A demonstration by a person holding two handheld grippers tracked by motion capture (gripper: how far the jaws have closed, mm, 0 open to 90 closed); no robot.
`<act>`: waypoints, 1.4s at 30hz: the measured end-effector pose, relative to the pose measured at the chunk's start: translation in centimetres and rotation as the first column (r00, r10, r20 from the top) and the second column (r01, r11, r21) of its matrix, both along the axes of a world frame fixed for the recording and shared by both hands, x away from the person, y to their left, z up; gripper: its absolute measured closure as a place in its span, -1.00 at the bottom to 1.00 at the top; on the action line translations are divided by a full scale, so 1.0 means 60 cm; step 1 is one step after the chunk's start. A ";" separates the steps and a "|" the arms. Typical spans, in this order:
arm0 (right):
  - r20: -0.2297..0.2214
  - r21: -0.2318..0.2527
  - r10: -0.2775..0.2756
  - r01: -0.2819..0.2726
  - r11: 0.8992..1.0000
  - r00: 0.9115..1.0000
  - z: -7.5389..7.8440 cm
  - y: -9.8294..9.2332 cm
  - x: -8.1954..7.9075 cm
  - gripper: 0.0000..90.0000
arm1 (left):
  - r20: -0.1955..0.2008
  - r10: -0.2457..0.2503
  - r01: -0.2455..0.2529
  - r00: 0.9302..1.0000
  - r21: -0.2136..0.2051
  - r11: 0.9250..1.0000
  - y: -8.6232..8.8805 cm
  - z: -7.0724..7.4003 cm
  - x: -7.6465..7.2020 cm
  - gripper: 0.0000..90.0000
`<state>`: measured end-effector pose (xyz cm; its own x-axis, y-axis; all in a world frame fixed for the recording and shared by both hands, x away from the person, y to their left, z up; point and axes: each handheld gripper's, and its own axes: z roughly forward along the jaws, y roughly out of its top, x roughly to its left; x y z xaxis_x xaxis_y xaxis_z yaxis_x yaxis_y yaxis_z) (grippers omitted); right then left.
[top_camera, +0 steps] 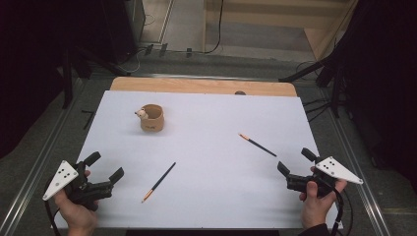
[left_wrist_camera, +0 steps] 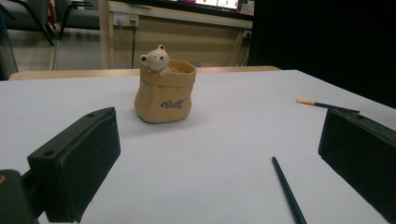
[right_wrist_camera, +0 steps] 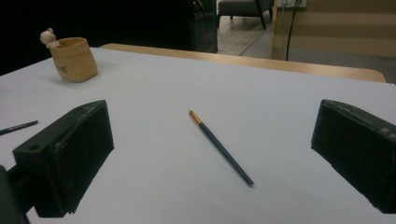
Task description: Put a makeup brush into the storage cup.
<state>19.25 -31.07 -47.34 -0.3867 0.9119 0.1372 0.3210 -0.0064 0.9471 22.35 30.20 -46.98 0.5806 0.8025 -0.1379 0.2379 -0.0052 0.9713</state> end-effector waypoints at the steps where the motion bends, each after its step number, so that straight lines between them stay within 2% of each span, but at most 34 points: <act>1: -0.001 -0.001 -0.001 0.001 1.000 1.000 -0.001 -0.001 0.000 -1.00 | -0.001 0.000 0.000 1.000 -0.002 1.000 -0.001 0.000 0.000 -1.00; 5: -0.002 0.004 0.000 0.000 1.000 1.000 -0.001 -0.001 0.000 -1.00 | -0.004 -0.007 0.007 1.000 0.006 1.000 -0.002 -0.001 0.000 -1.00; 20: -0.006 -0.001 0.018 -0.018 1.000 1.000 0.001 0.006 0.000 -1.00 | -0.005 -0.003 0.003 1.000 -0.007 1.000 0.001 -0.001 -0.001 -1.00; 25: -0.005 -0.003 0.020 -0.020 1.000 1.000 0.002 0.006 0.001 -1.00 | -0.007 -0.010 0.010 1.000 0.003 1.000 -0.001 -0.003 -0.001 -1.00; 31: -0.011 -0.025 0.019 -0.020 0.999 1.000 0.003 0.009 0.009 -1.00 | -0.008 -0.005 0.005 1.000 -0.001 1.000 -0.004 -0.004 0.003 -1.00; 35: -0.012 -0.021 0.022 -0.022 1.000 1.000 0.009 0.011 0.016 -1.00 | -0.012 -0.012 0.012 1.000 0.006 1.000 -0.008 -0.005 0.004 -1.00; 37: -0.015 -0.038 0.025 -0.026 0.999 1.000 0.011 0.013 0.020 -1.00 | -0.015 -0.013 0.013 1.000 0.002 1.000 -0.009 -0.007 0.004 -1.00; 42: -0.033 -0.042 0.031 -0.032 0.999 0.999 0.014 0.013 0.032 -1.00 | -0.020 -0.010 0.009 1.000 -0.008 1.000 -0.009 -0.008 0.003 -1.00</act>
<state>21.19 -30.28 -46.48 -0.4115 0.9046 0.1111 0.3510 0.0448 0.9353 22.55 29.65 -47.49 0.5853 0.7958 -0.1554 0.2570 -0.0003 0.9664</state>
